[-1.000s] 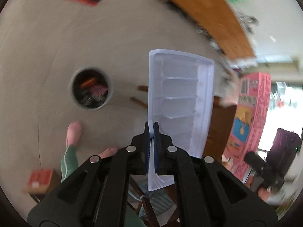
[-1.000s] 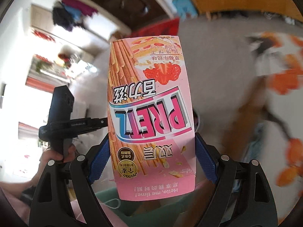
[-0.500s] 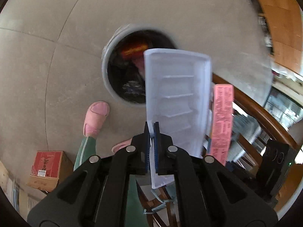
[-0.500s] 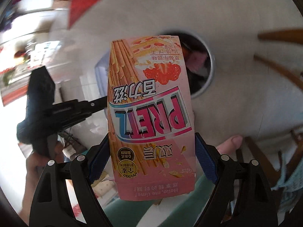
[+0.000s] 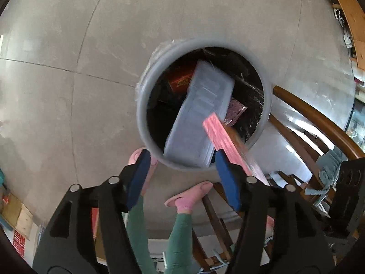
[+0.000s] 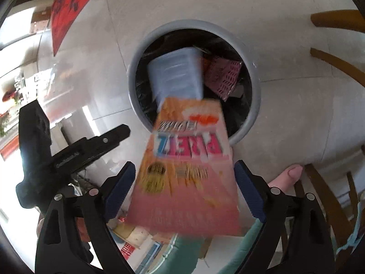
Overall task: Collect trash
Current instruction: 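Open the right tool over the bin while the left tool releases the tray, then swing both open tools back toward the table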
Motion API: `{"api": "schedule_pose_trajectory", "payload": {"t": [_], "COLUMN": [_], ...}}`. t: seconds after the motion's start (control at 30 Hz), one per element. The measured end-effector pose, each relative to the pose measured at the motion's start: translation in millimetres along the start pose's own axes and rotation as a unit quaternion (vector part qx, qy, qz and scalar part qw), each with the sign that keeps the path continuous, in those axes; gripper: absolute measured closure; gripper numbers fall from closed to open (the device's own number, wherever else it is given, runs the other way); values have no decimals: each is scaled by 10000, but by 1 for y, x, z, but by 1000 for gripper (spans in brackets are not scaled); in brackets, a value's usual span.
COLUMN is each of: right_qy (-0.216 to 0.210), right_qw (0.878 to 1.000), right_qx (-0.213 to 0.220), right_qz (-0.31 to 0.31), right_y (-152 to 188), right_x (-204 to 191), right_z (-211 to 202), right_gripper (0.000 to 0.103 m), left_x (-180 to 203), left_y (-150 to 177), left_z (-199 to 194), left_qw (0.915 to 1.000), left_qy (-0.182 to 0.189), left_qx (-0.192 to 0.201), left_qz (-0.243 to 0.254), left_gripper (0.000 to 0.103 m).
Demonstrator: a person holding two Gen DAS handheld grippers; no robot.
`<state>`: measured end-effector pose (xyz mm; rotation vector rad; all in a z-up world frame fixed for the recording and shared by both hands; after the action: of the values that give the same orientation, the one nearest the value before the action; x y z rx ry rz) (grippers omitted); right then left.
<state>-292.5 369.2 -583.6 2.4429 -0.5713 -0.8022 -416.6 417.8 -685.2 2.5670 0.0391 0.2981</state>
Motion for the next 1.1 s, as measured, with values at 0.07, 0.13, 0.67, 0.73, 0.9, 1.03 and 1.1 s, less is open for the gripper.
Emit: {"api": "schedule_pose_trajectory", "payload": {"t": [0.07, 0.13, 0.67, 0.73, 0.9, 1.03, 1.1], "right_qy": [53, -10, -677, -632, -340, -256, -221], "right_qw": [9999, 9998, 9556, 9379, 9140, 8972, 8894], "right_qx": [77, 205, 2083, 2519, 3576, 4288, 4536], "right_qz": [-69, -33, -1969, -2300, -1885, -1028, -524], "right_y": [4, 13, 220, 266, 354, 424, 461], "right_x": [-8, -9, -129, -128, -54, 39, 95], "right_z": [-10, -26, -266, -317, -416, -464, -479], "right_gripper": [15, 15, 14, 14, 13, 13, 13], "left_x": [-3, -9, 54, 93, 205, 301, 342], "left_y": [5, 13, 149, 181, 266, 337, 365], "left_z": [-8, -19, -262, -305, -359, -354, -337], "left_qw": [9999, 9996, 9845, 9754, 9468, 9217, 9153], "left_qy": [103, 232, 775, 729, 1129, 1457, 1431], "left_qx": [-20, 49, 1459, 1759, 1933, 1721, 1472], "left_qz": [-52, -152, 584, 1107, 2312, 3155, 3464], "left_gripper": [46, 46, 20, 16, 7, 7, 7]}}
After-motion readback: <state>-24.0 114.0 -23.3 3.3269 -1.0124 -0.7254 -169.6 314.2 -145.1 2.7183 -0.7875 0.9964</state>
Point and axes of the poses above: each gripper's, at about its wrist camera, not at the fingertips, and z roughly the way its jaws point, x to its right, y to its underside, the point moved 6 cm from there along z, roughly the way its jaws point, and after that the axes turned 8 degrees about -x, right-handed, at the moved point
